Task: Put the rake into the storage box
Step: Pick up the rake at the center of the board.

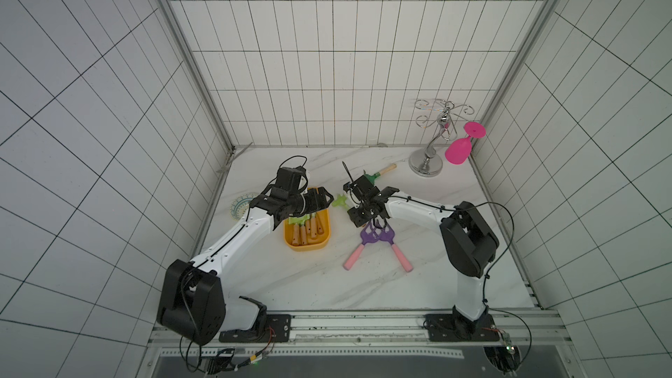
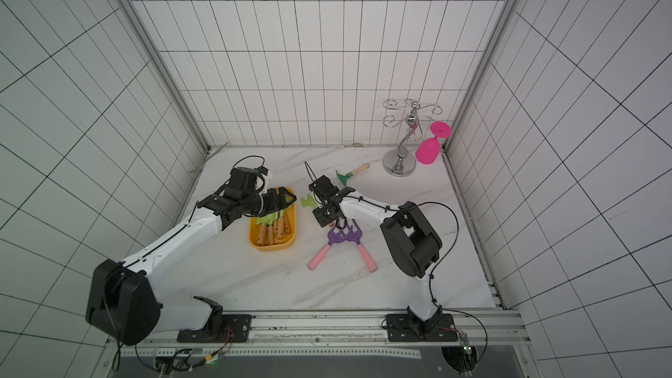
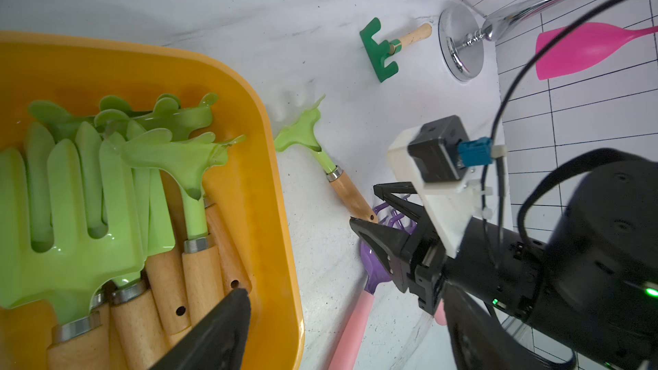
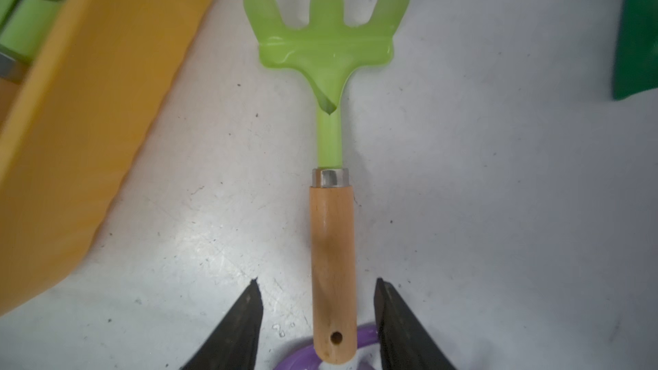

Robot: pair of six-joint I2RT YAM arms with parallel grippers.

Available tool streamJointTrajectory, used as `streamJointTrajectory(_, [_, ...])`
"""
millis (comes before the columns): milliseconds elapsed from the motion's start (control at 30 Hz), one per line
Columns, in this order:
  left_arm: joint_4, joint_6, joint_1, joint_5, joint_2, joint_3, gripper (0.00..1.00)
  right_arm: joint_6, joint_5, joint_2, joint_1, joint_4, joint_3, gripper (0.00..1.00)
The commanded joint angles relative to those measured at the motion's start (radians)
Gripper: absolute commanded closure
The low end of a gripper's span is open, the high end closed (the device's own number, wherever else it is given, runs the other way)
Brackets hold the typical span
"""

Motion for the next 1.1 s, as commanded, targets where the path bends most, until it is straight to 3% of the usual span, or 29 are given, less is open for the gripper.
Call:
streamJointTrajectory(0, [-0.018, 0.019, 0.014, -0.028, -0.052, -0.023, 0.14, -0.011, 0.000, 0.030, 0.002, -0.015, 0.028, 0.44])
streamJointTrajectory(233, [-0.039, 0.026, 0.021, -0.040, -0.099, -0.055, 0.14, -0.018, -0.010, 0.098, -0.019, -0.018, 0.024, 0.47])
streamJointTrajectory(567, [-0.056, 0.033, 0.022, -0.028, -0.084, -0.053, 0.14, -0.028, -0.008, 0.109, -0.019, -0.017, 0.013, 0.77])
streamJointTrajectory(900, [0.009, 0.001, -0.013, -0.010, -0.024, -0.041, 0.14, -0.006, 0.011, -0.115, -0.019, -0.012, -0.014, 0.89])
streamJointTrajectory(1067, [0.059, -0.013, -0.051, -0.013, 0.033, 0.002, 0.13, 0.042, -0.061, -0.232, -0.017, -0.039, 0.003, 0.90])
